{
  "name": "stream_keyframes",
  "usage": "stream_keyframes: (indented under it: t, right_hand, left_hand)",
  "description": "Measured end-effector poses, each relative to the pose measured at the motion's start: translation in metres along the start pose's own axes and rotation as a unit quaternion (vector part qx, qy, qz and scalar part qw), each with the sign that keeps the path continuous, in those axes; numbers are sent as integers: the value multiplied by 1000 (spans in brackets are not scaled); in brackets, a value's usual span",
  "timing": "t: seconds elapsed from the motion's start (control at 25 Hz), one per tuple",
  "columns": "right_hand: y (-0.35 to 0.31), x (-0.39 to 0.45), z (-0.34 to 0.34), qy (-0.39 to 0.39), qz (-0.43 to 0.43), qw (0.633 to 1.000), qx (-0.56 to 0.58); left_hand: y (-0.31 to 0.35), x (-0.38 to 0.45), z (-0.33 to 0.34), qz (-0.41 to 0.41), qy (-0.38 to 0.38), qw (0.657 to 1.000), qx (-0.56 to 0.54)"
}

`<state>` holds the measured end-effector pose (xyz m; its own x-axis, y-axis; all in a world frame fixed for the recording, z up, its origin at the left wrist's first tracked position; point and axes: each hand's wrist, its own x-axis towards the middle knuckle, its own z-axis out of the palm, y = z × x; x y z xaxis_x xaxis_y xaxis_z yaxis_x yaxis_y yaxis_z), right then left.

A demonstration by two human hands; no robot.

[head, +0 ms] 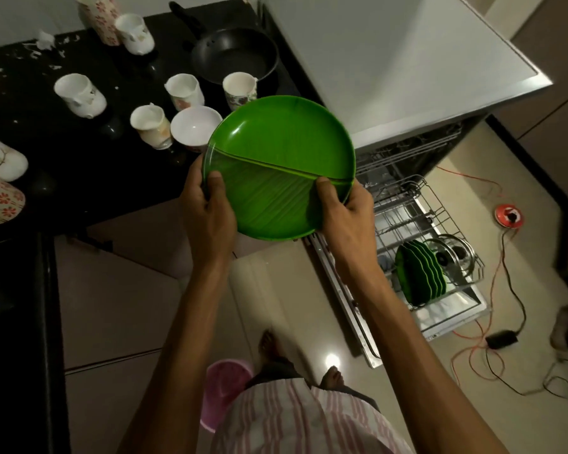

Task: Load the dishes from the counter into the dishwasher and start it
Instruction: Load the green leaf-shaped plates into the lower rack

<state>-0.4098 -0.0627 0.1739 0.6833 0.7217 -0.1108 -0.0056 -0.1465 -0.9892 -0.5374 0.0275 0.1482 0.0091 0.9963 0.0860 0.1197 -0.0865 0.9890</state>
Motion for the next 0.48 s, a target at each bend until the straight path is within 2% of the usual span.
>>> stream_keyframes:
  t: [0.2, 0.48]
  right_hand:
    - [16, -23, -62, 5, 19, 1000, 6]
    - [46, -60, -151, -24, 107, 994, -15]
  left_hand:
    - [-6, -51, 31, -12, -33, 999, -2]
    - [-30, -138, 65, -60, -93, 994, 13]
